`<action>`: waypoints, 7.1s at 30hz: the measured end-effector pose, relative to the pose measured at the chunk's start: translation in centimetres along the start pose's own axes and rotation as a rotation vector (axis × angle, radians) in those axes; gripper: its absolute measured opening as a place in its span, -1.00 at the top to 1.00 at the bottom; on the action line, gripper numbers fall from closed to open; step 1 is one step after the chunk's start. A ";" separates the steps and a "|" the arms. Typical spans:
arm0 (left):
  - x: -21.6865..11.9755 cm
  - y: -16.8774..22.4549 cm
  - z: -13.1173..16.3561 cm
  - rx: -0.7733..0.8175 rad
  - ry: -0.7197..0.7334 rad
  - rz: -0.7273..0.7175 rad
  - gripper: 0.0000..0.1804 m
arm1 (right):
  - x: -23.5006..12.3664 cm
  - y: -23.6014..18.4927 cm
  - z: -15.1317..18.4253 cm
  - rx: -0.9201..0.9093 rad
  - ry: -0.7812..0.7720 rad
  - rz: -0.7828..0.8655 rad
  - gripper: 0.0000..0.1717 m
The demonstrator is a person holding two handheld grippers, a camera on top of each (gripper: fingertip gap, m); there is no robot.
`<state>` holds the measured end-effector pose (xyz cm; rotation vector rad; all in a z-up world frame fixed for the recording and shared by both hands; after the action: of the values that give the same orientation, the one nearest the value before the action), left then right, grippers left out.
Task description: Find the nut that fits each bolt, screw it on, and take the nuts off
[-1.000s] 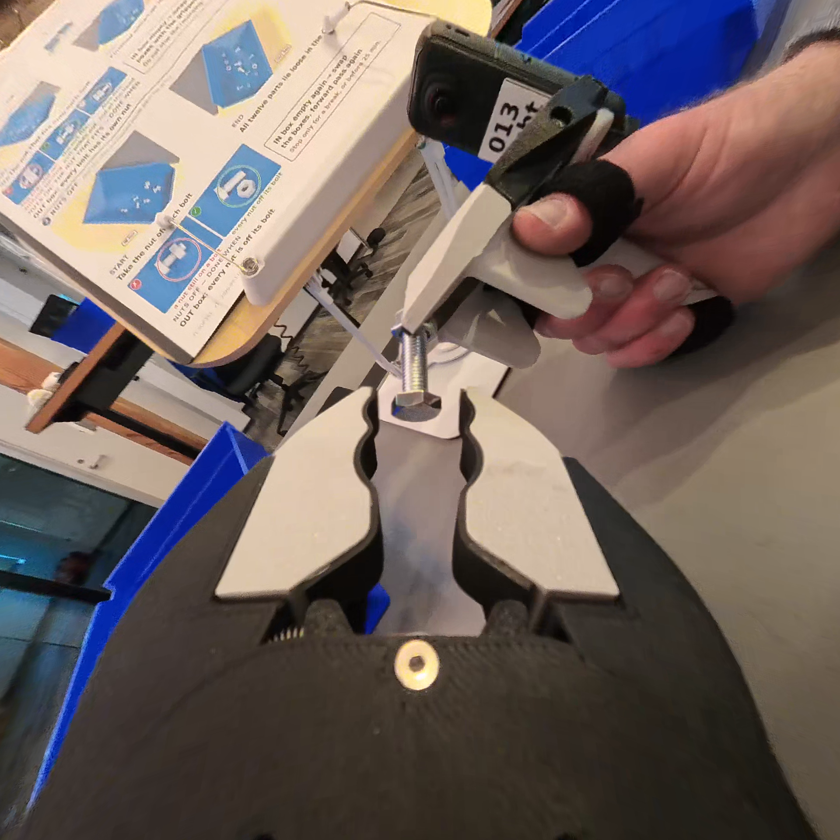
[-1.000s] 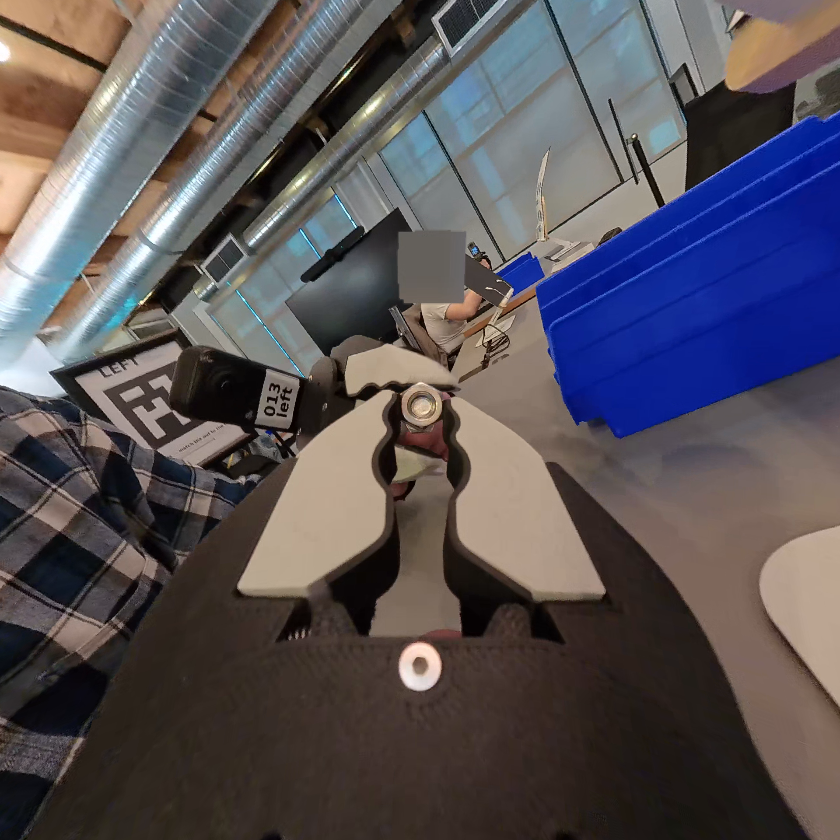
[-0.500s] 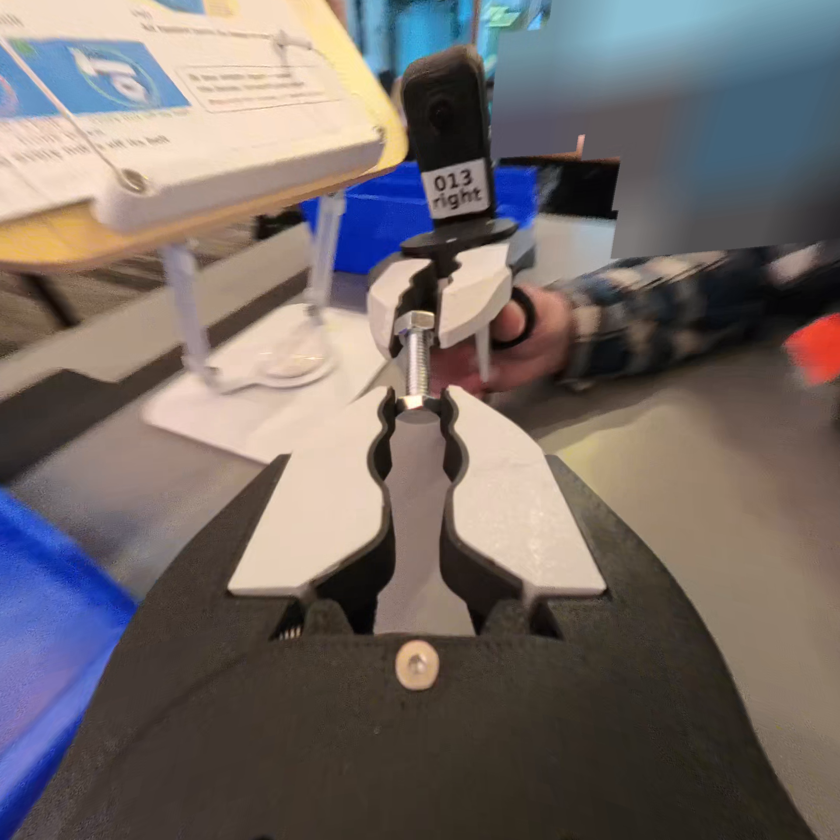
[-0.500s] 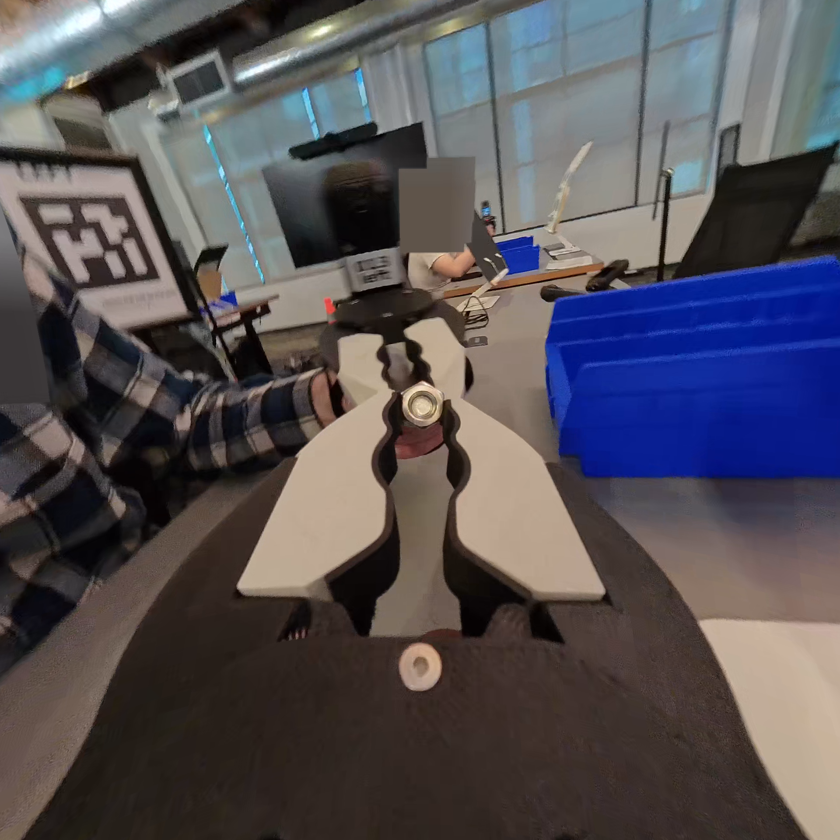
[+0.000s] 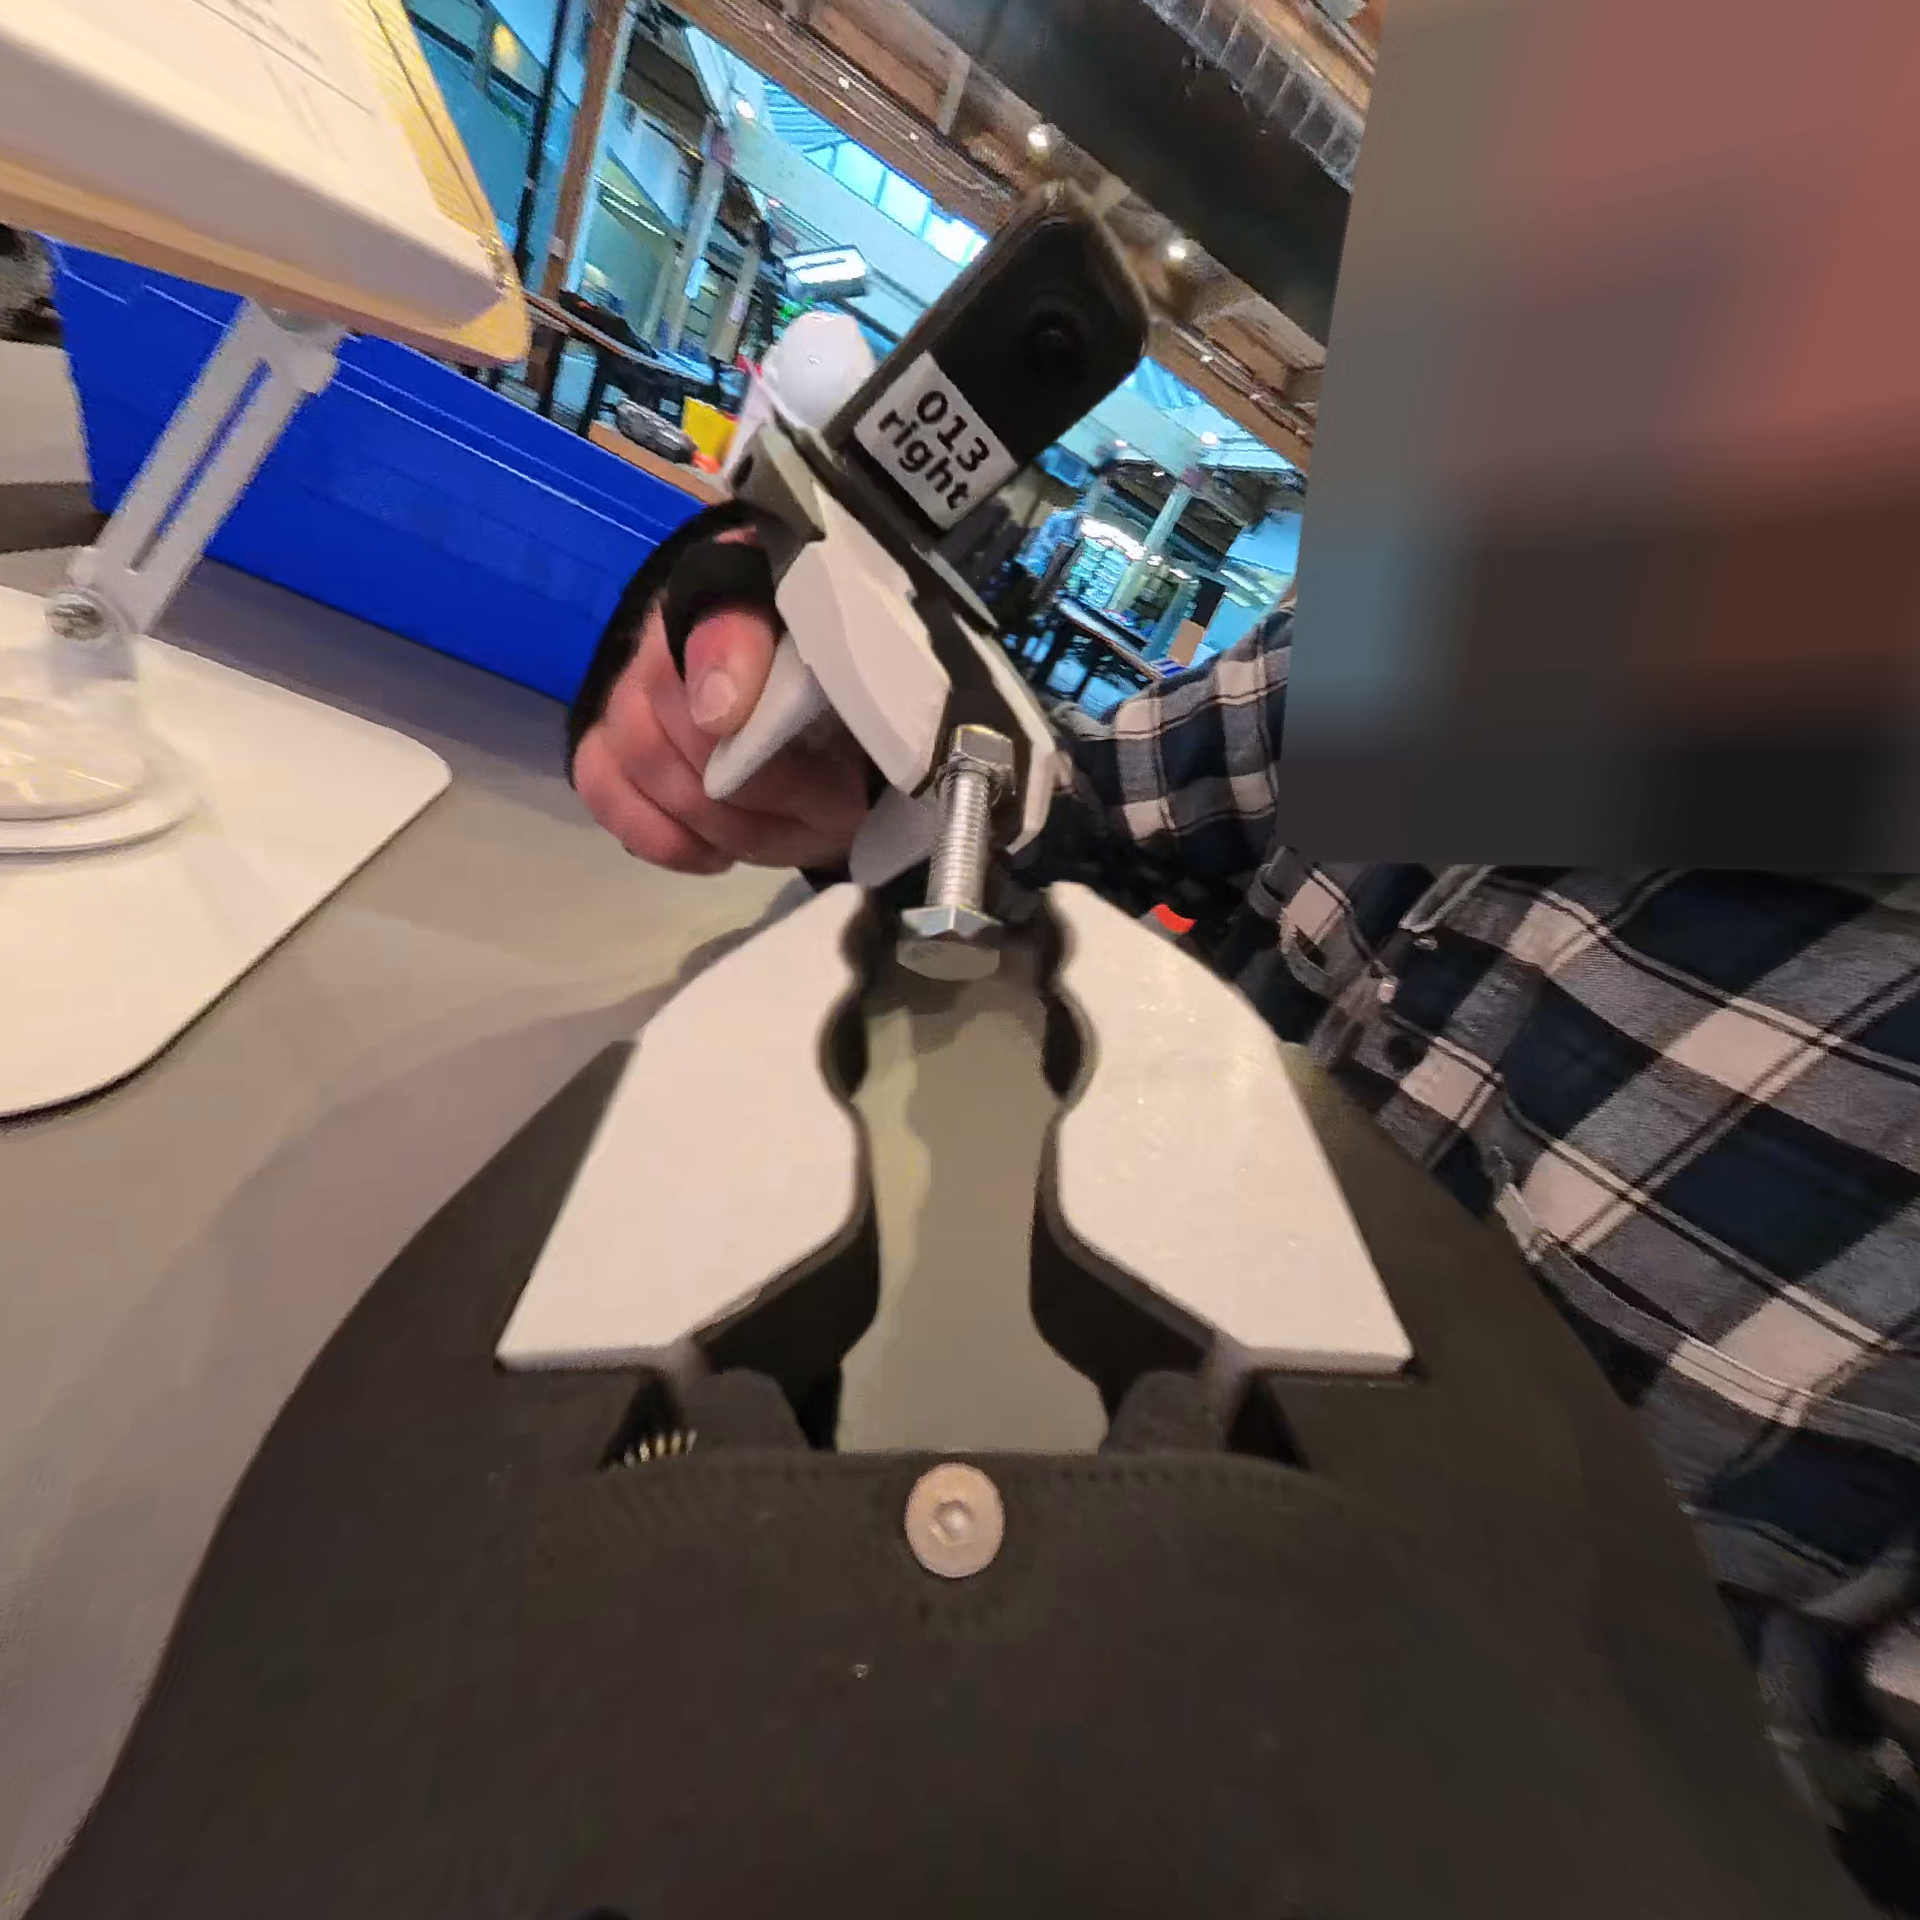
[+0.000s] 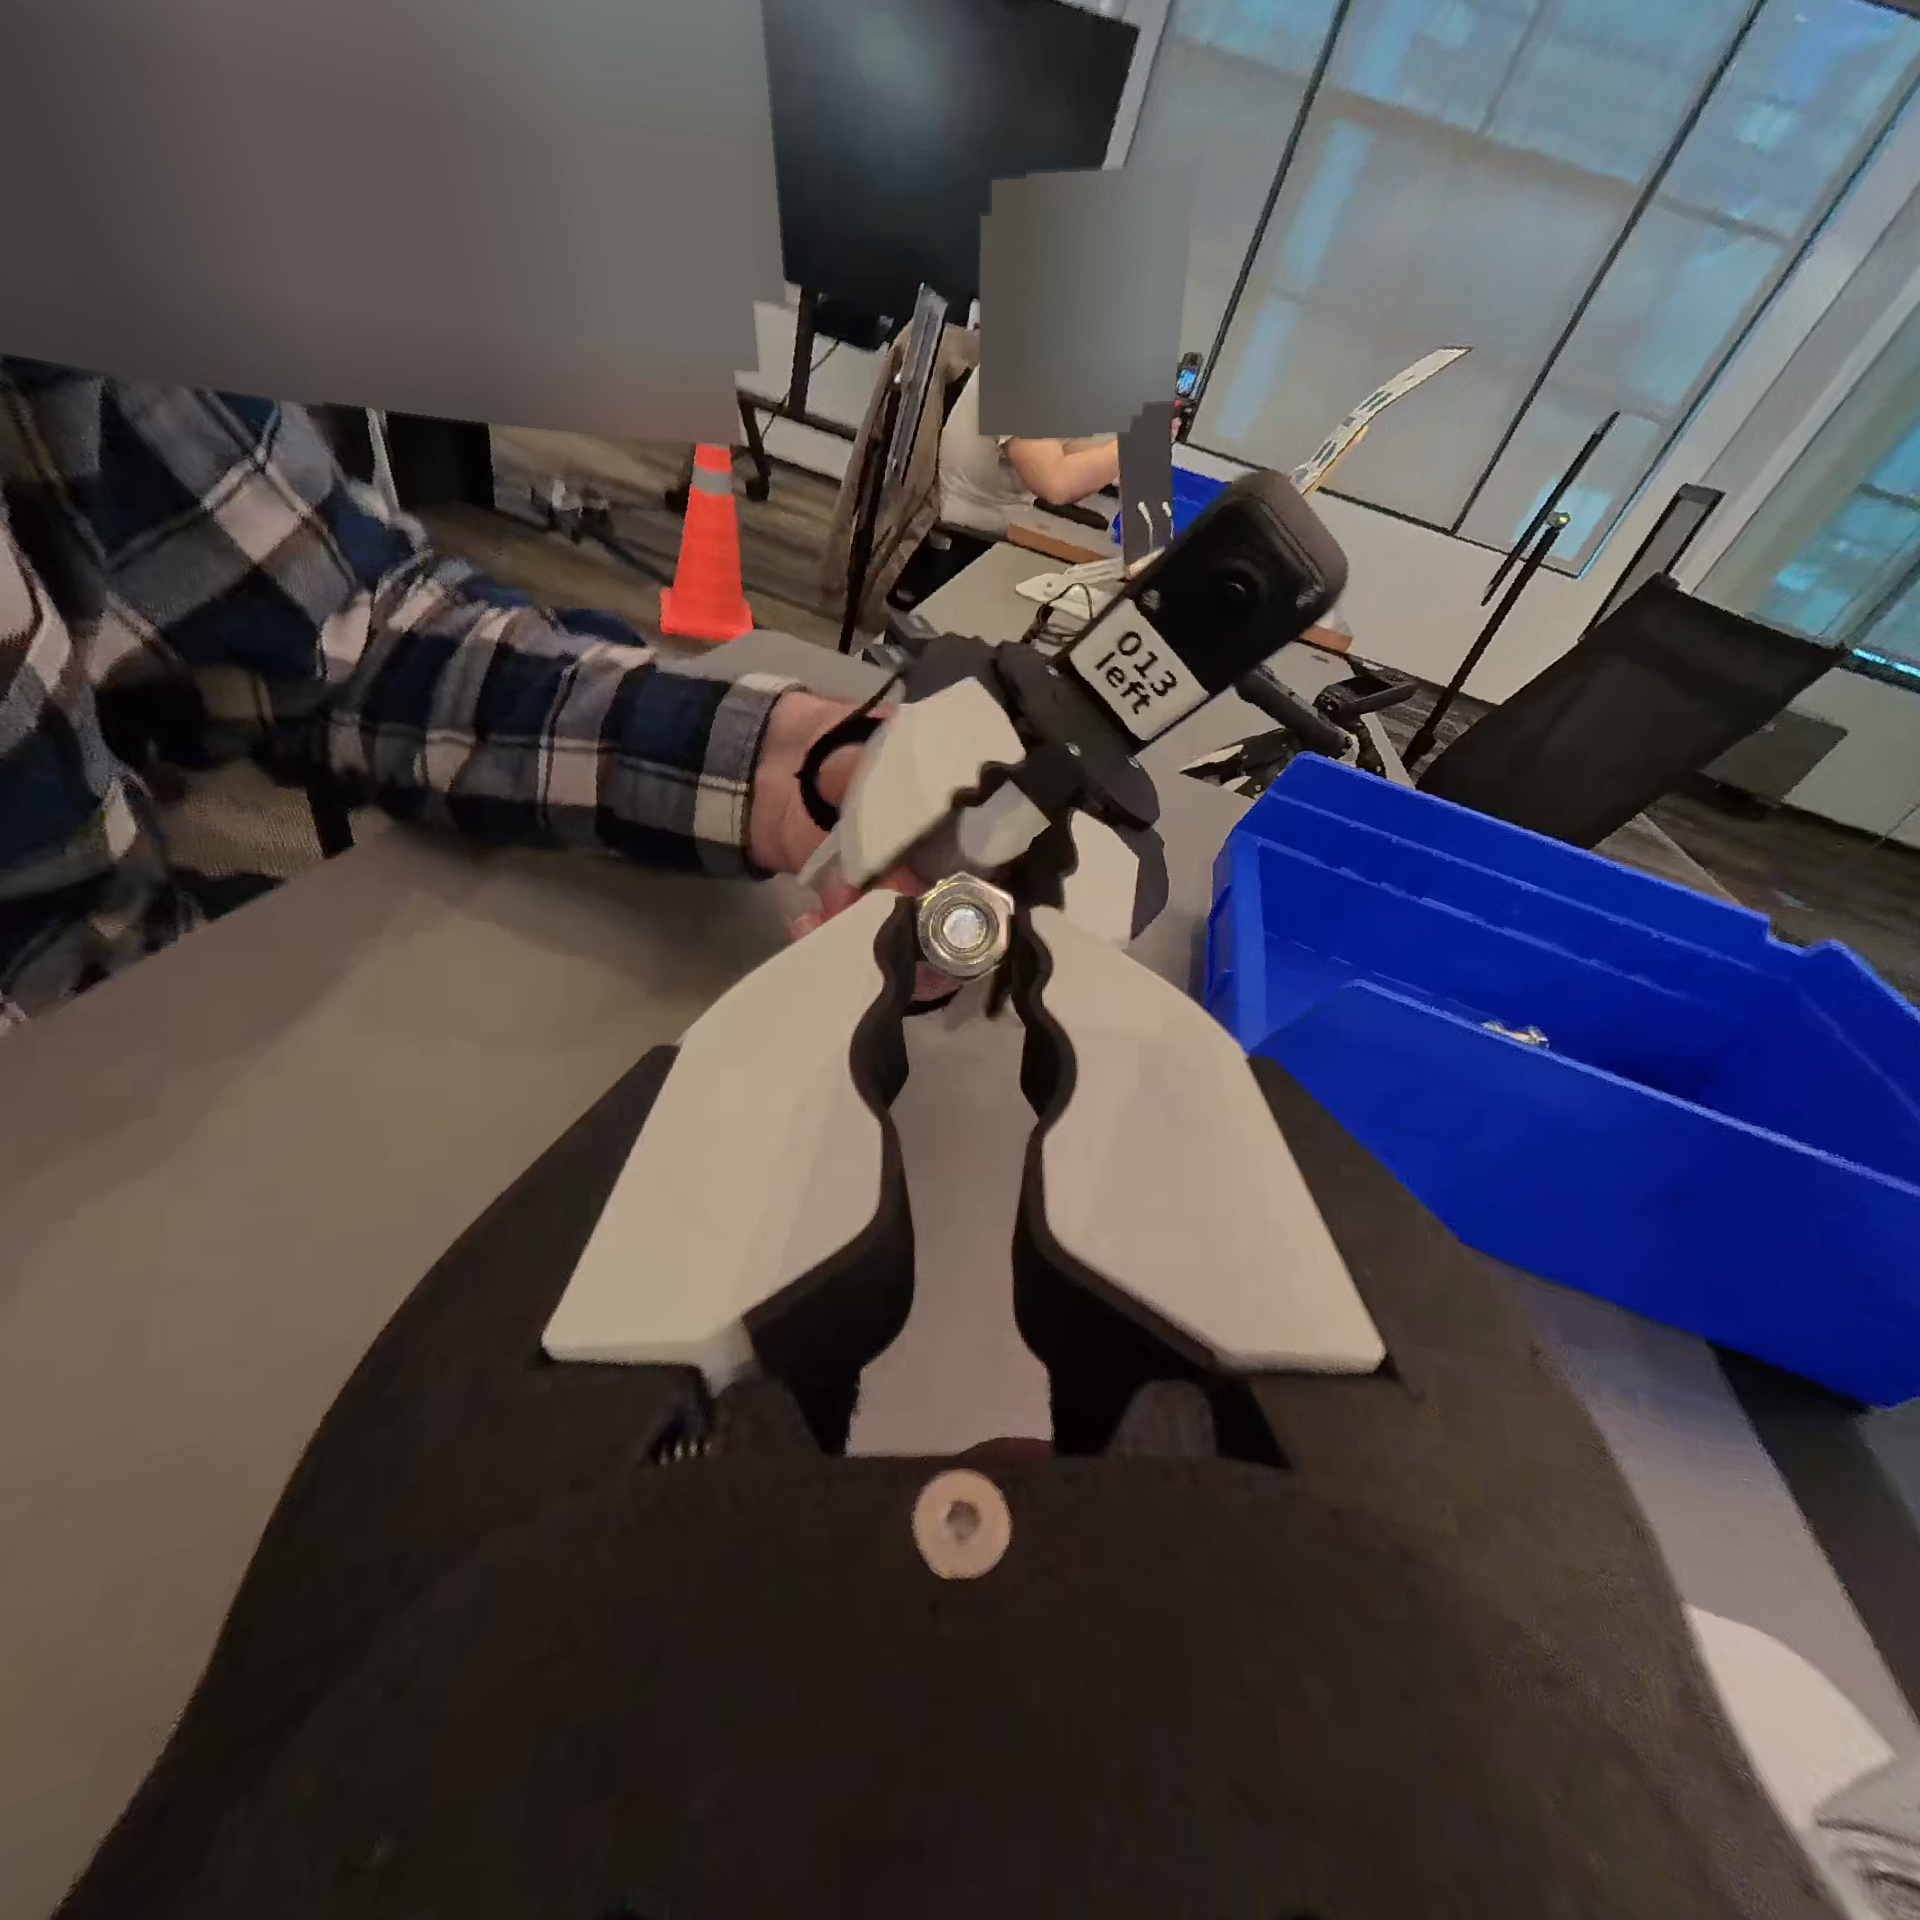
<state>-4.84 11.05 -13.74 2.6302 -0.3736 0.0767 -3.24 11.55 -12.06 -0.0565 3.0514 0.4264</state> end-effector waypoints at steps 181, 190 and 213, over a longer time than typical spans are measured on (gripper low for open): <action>5.0 -0.3 -3.7 0.262 0.303 -0.065 0.80 | -1.5 2.0 -3.9 0.513 0.213 -0.002 0.89; 4.7 -1.0 -3.2 0.359 0.184 -0.193 0.77 | -7.5 5.7 -7.9 0.302 0.139 0.198 0.88; 5.1 -3.2 -1.1 0.389 0.005 -0.310 1.00 | -41.9 16.9 14.4 0.562 -0.918 1.074 0.88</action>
<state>0.97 12.96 -13.61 3.0369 0.0638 0.0582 38.55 32.89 -18.59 1.3685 1.9204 -0.3330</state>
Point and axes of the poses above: each gripper's, where its closed fingertips meet, x out along the fingers, z out of its underside, y = z × x across the jaws, the point moved 1 cm from there along -x, back along the fingers, and after that the axes turned 7 degrees about z, right-handed, at the moved point
